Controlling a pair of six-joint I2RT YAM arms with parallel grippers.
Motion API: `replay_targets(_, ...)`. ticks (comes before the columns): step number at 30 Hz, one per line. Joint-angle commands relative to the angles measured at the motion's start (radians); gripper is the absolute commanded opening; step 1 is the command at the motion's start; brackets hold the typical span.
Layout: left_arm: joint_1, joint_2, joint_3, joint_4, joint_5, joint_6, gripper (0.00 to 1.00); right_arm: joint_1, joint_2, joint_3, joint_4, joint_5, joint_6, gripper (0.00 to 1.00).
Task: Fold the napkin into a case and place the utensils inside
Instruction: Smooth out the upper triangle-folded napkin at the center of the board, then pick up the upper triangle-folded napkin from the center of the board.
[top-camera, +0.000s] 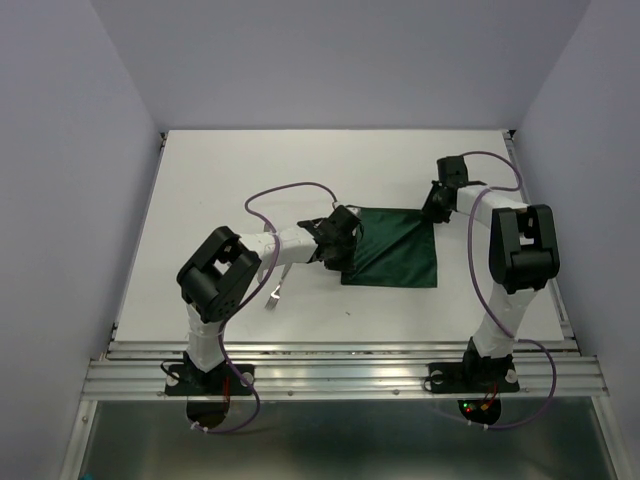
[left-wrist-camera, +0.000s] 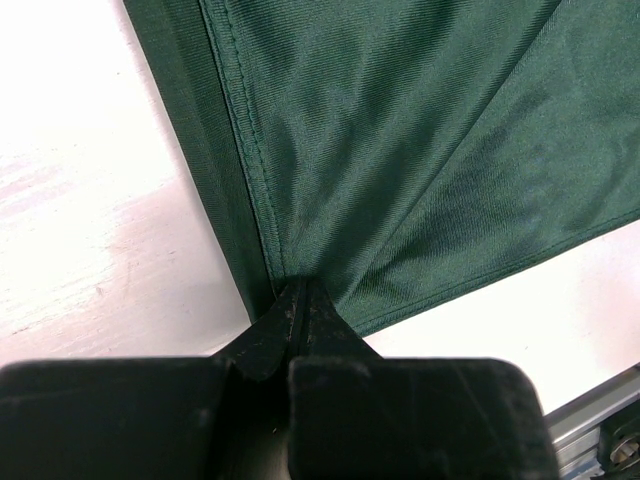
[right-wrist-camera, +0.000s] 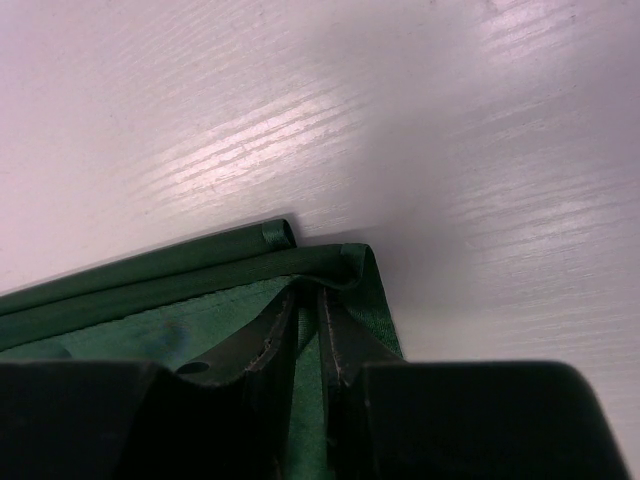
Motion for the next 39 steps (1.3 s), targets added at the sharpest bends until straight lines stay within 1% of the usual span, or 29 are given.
replay_targets(1, -0.006, 0.006, -0.028, -0.026, -0.001, 0.025, 0.00, -0.006, 0.017, -0.005, -0.006, -0.012, -0.001, 0.19)
replay_targets(7, -0.006, -0.033, -0.066, -0.033, 0.003, 0.023, 0.00, -0.006, -0.023, -0.074, 0.014, -0.052, 0.011, 0.20)
replay_targets(9, -0.007, -0.051, -0.091, -0.034, 0.003, 0.017, 0.00, -0.006, -0.054, -0.128, 0.024, -0.052, 0.014, 0.19)
replay_targets(10, -0.007, -0.069, -0.098, -0.037, 0.004, 0.014, 0.00, -0.006, -0.066, -0.145, 0.035, -0.093, 0.018, 0.19)
replay_targets(12, -0.013, -0.091, -0.123, -0.037, 0.019, 0.016, 0.00, -0.006, -0.106, -0.204, 0.046, -0.120, 0.020, 0.20)
replay_targets(16, -0.047, -0.140, -0.140, -0.052, 0.026, 0.005, 0.00, 0.003, -0.175, -0.266, 0.052, -0.118, 0.015, 0.20)
replay_targets(21, -0.061, -0.201, -0.094, -0.103, 0.027, 0.005, 0.00, 0.003, -0.254, -0.232, 0.017, -0.105, 0.008, 0.22)
replay_targets(24, -0.056, -0.252, -0.042, -0.170, -0.032, 0.032, 0.00, 0.003, -0.319, -0.194, -0.012, -0.111, 0.005, 0.24)
replay_targets(26, -0.040, -0.281, -0.022, -0.206, -0.039, 0.046, 0.00, 0.032, -0.362, -0.180, -0.028, -0.114, 0.006, 0.24)
replay_targets(28, 0.002, -0.297, -0.010, -0.211, -0.033, 0.060, 0.00, 0.060, -0.385, -0.183, -0.041, -0.112, 0.014, 0.25)
replay_targets(29, 0.019, -0.307, -0.010, -0.211, -0.028, 0.065, 0.00, 0.097, -0.411, -0.191, -0.043, -0.112, 0.025, 0.25)
replay_targets(30, 0.057, -0.312, -0.010, -0.207, -0.024, 0.069, 0.00, 0.121, -0.423, -0.218, -0.045, -0.109, 0.032, 0.26)
replay_targets(32, 0.094, -0.310, -0.005, -0.204, -0.023, 0.082, 0.00, 0.175, -0.449, -0.258, -0.051, -0.089, 0.063, 0.27)
replay_targets(33, 0.127, -0.309, 0.001, -0.204, -0.027, 0.091, 0.00, 0.230, -0.474, -0.306, -0.058, -0.069, 0.080, 0.27)
replay_targets(35, 0.157, -0.301, 0.018, -0.194, -0.036, 0.094, 0.00, 0.275, -0.498, -0.358, -0.071, -0.066, 0.132, 0.27)
replay_targets(36, 0.171, -0.297, 0.024, -0.189, -0.039, 0.095, 0.00, 0.298, -0.530, -0.387, -0.074, -0.039, 0.153, 0.27)
replay_targets(37, 0.195, -0.291, 0.030, -0.183, -0.037, 0.100, 0.00, 0.298, -0.552, -0.451, -0.077, -0.036, 0.173, 0.27)
replay_targets(39, 0.212, -0.269, 0.058, -0.178, -0.045, 0.102, 0.00, 0.298, -0.596, -0.516, -0.075, -0.022, 0.221, 0.29)
